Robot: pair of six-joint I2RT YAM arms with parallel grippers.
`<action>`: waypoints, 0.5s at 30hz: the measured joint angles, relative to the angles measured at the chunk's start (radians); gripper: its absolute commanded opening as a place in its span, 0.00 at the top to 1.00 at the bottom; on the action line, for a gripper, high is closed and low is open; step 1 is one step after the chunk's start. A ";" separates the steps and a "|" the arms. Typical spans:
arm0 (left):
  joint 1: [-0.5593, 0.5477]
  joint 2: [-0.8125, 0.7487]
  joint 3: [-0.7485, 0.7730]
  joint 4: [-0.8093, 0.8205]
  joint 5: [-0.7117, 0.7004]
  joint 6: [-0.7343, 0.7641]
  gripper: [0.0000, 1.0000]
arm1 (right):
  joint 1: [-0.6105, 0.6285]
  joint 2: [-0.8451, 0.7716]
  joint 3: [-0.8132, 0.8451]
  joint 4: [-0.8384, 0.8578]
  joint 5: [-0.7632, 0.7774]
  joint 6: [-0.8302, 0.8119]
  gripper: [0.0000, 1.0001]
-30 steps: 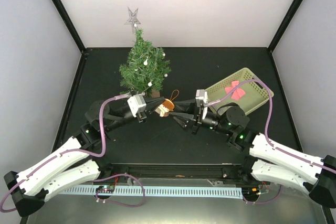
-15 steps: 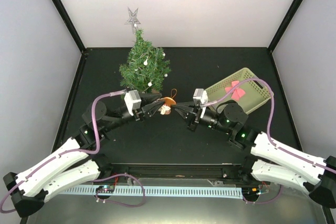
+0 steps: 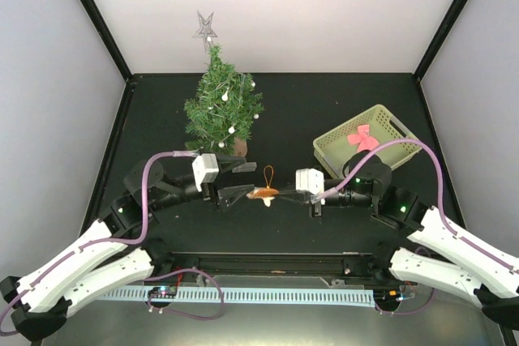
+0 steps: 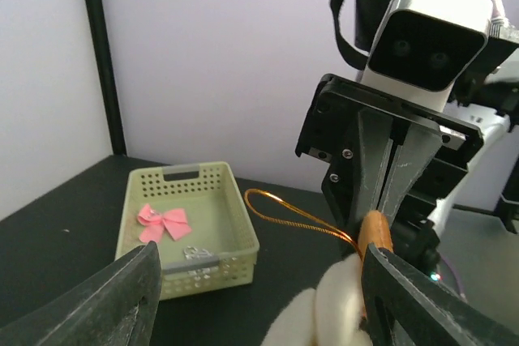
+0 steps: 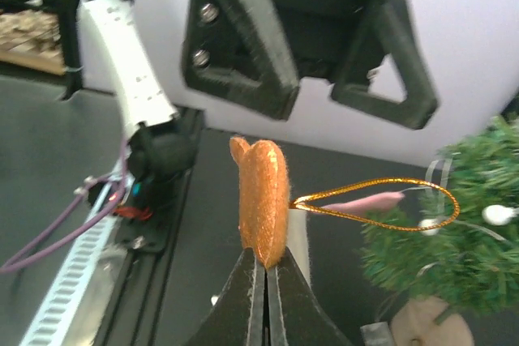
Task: Decorate the small christmas tree
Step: Hang the decoration item on the Christmas tree.
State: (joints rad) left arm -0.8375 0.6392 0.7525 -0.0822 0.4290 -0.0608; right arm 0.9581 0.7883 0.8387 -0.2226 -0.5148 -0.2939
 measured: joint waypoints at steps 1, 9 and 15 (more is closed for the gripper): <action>0.000 -0.005 0.004 -0.018 0.009 -0.003 0.30 | 0.000 0.005 0.014 -0.043 -0.028 -0.029 0.99; 0.000 -0.015 0.031 -0.060 0.078 -0.155 0.34 | 0.000 0.012 0.055 -0.217 -0.174 -0.219 0.99; 0.000 0.014 0.031 -0.071 0.123 -0.323 0.43 | 0.000 0.026 0.060 -0.247 -0.223 -0.280 0.99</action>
State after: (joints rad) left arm -0.8375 0.6529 0.7837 -0.1535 0.5522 -0.3836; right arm 0.9581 0.8146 0.8982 -0.4698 -0.7380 -0.5735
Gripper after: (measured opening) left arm 0.592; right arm 0.015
